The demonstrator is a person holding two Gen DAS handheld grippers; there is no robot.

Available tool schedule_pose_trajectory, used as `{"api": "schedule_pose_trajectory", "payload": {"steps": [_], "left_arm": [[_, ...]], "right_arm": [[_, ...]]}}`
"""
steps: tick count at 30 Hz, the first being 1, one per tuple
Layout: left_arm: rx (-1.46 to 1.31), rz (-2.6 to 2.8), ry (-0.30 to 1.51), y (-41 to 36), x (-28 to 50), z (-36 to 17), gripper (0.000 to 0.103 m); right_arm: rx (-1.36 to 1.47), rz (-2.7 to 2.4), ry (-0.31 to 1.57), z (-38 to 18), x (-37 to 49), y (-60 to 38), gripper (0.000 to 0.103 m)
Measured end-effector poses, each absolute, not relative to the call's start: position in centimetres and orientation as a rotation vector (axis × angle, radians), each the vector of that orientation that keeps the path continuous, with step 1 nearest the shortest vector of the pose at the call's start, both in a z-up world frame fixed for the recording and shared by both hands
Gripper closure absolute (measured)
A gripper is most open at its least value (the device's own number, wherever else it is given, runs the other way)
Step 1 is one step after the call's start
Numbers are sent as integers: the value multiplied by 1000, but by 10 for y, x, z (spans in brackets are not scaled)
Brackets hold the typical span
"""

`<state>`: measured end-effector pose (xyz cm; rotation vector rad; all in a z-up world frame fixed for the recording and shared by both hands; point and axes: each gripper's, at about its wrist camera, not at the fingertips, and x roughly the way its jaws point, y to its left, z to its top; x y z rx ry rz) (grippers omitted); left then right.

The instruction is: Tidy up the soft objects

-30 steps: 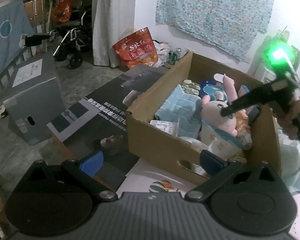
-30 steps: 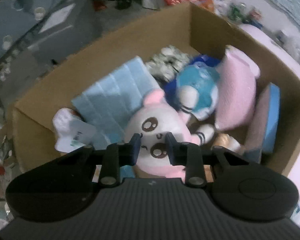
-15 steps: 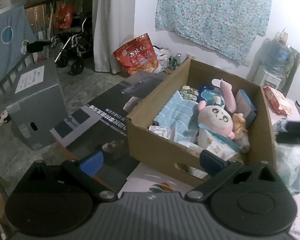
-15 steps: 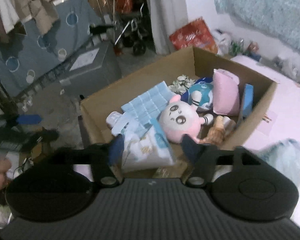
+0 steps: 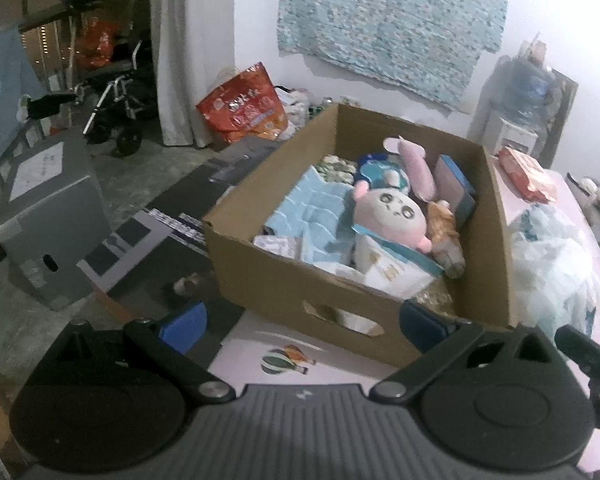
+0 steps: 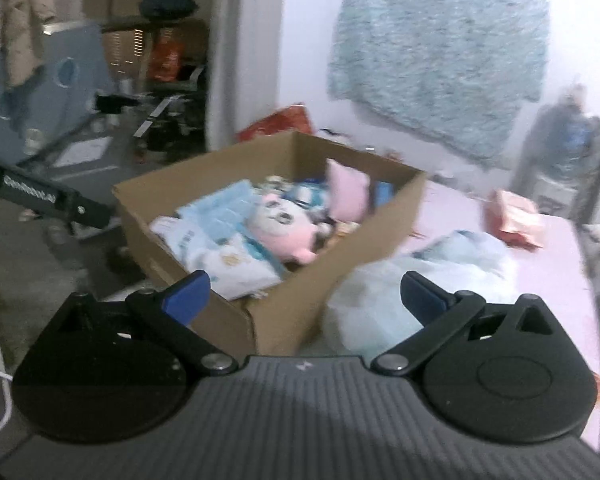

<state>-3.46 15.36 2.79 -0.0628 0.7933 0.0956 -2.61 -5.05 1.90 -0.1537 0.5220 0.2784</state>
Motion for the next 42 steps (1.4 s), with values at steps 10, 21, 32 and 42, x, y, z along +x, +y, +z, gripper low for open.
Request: {"api": "schedule_pose_trajectory", "payload": {"steps": [10, 21, 32, 42], "left_arm": [[-24, 71, 809, 140, -41, 20, 0], [-10, 72, 834, 140, -41, 13, 0], [11, 56, 861, 133, -40, 0, 0], [4, 57, 867, 134, -40, -4, 0]], "right_arm": [[-75, 198, 526, 7, -52, -57, 1], [3, 160, 583, 8, -42, -58, 1], [95, 135, 671, -1, -28, -53, 1], [57, 119, 682, -1, -25, -44, 1]]}}
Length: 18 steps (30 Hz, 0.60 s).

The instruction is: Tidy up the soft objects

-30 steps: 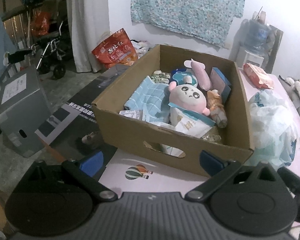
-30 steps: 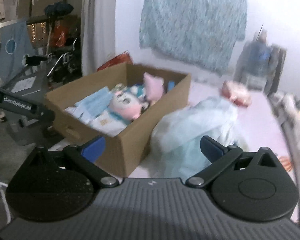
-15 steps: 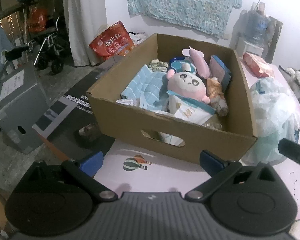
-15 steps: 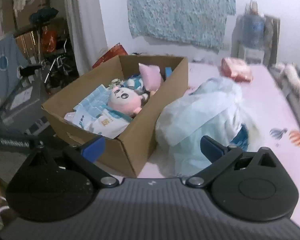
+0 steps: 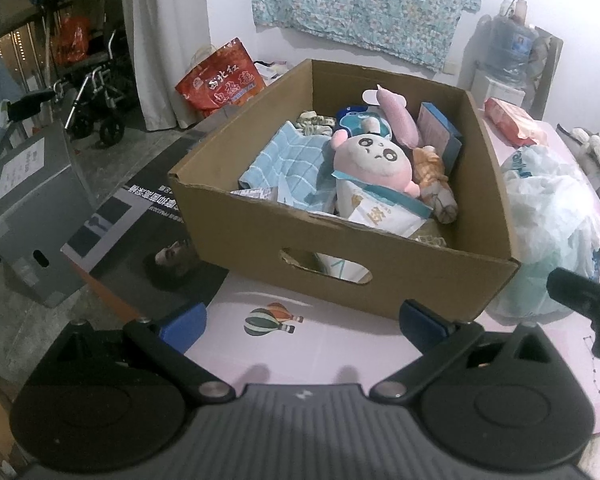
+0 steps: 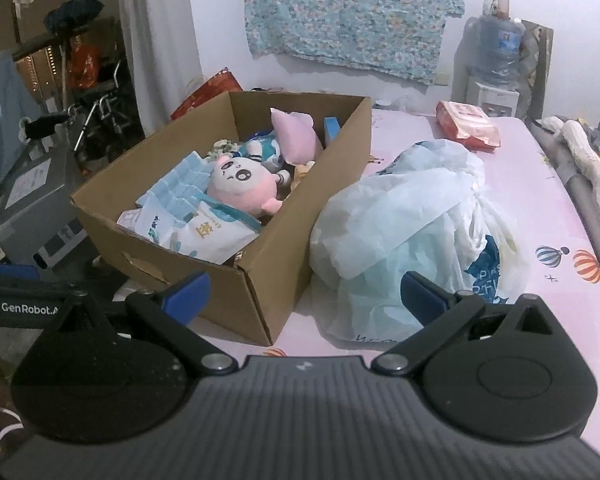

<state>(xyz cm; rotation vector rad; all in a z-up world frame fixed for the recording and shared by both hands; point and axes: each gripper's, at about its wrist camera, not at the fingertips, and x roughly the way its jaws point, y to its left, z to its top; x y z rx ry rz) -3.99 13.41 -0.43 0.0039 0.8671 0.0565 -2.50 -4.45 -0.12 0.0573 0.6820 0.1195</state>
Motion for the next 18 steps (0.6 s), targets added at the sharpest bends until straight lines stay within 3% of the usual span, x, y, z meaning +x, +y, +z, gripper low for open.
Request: {"api": "schedule_pose_trajectory", "payload": {"steps": [18], "left_arm": [[12, 49, 851, 134, -41, -4, 0]], "right_arm": [[56, 112, 693, -2, -25, -40, 1]]}}
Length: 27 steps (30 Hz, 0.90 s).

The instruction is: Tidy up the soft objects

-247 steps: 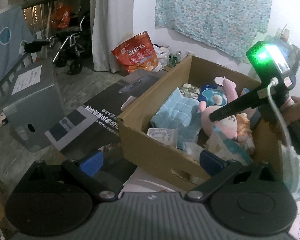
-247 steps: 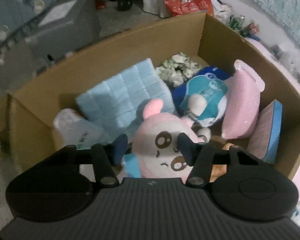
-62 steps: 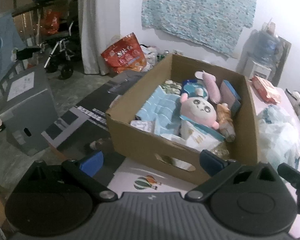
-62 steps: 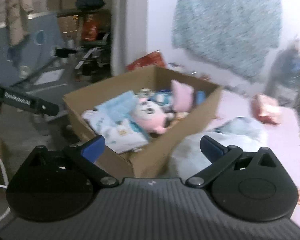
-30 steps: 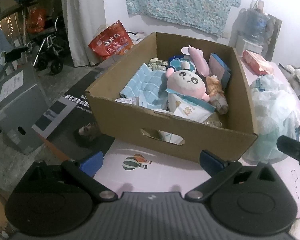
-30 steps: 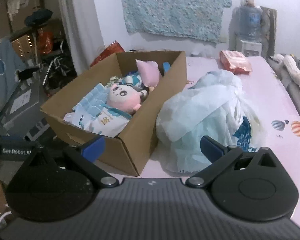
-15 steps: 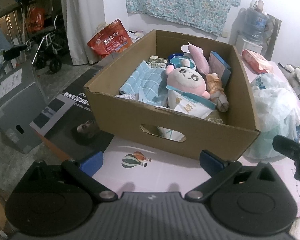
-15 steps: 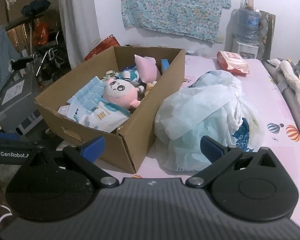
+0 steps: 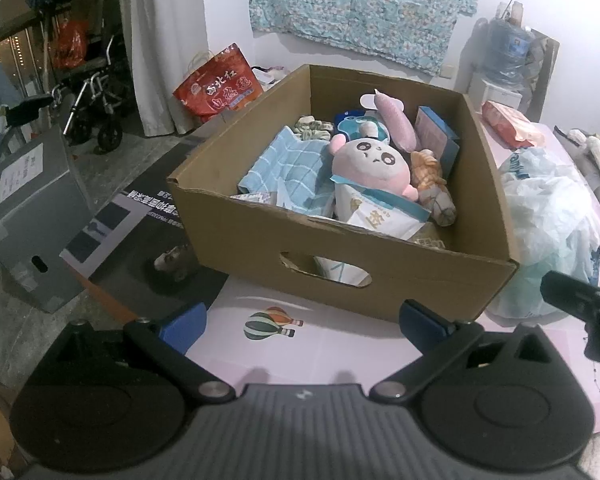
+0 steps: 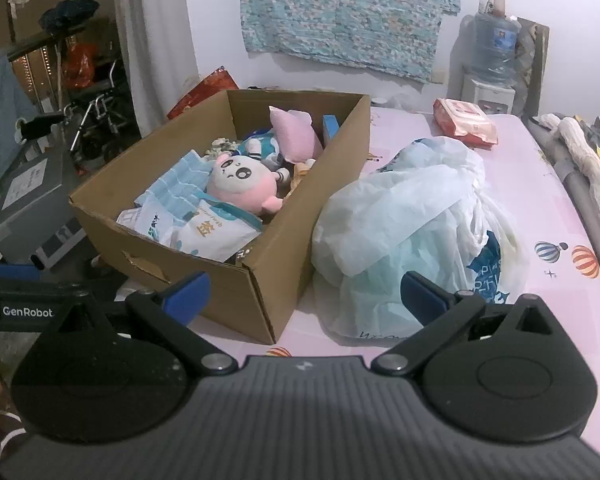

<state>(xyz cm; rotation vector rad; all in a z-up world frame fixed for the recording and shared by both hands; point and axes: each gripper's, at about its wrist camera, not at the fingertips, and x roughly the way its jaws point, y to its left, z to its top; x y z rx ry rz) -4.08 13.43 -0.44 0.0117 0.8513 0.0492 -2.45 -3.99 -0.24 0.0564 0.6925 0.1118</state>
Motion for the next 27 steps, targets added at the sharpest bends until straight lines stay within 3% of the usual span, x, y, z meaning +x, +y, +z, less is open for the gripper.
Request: {"api": "schedule_pose_trajectory", "payload": {"steps": [27], "left_arm": [[20, 30, 855, 130, -36, -6, 0]], "right_arm": [[79, 87, 725, -8, -20, -39, 1]]}}
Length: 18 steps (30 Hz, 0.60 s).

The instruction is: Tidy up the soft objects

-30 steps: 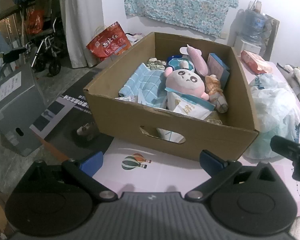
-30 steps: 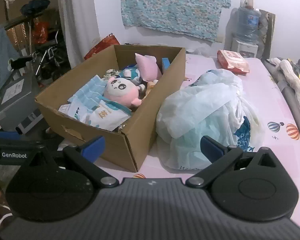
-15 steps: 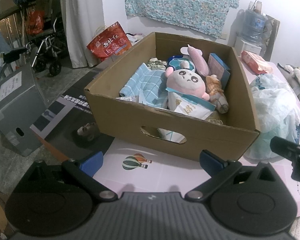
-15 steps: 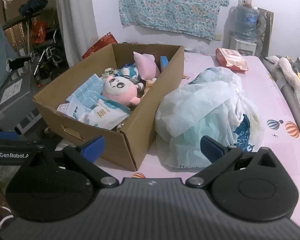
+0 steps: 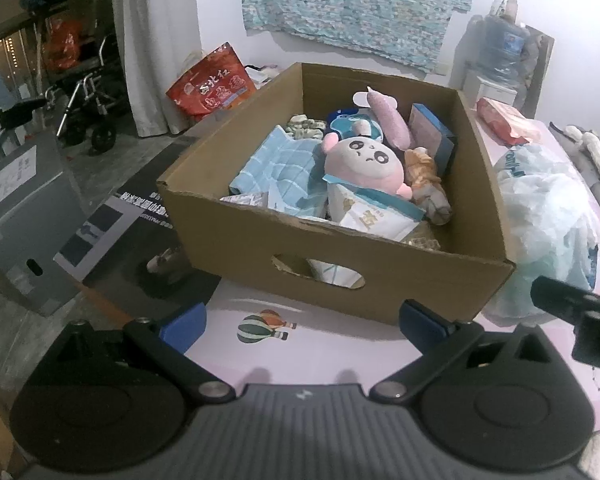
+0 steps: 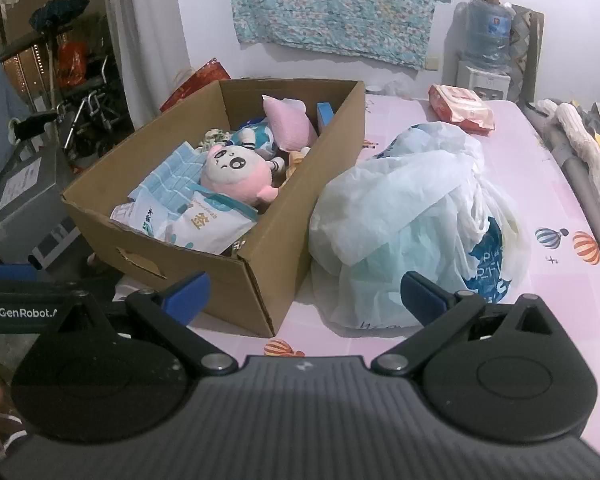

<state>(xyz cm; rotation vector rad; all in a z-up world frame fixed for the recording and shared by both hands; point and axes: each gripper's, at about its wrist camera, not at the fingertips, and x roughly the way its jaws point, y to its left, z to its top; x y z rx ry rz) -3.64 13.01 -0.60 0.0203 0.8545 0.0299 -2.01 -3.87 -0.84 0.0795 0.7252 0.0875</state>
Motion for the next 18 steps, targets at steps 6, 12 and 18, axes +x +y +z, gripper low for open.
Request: {"api": "schedule_pose_trajectory", "payload": {"steps": [6, 12, 18], "left_arm": [[22, 31, 850, 129, -35, -4, 0], [24, 31, 846, 129, -35, -2, 0], [26, 31, 841, 128, -35, 1, 0]], "right_arm": [[82, 86, 724, -8, -17, -42, 1], [84, 85, 720, -7, -18, -43, 1], [79, 90, 713, -5, -19, -42, 1]]}}
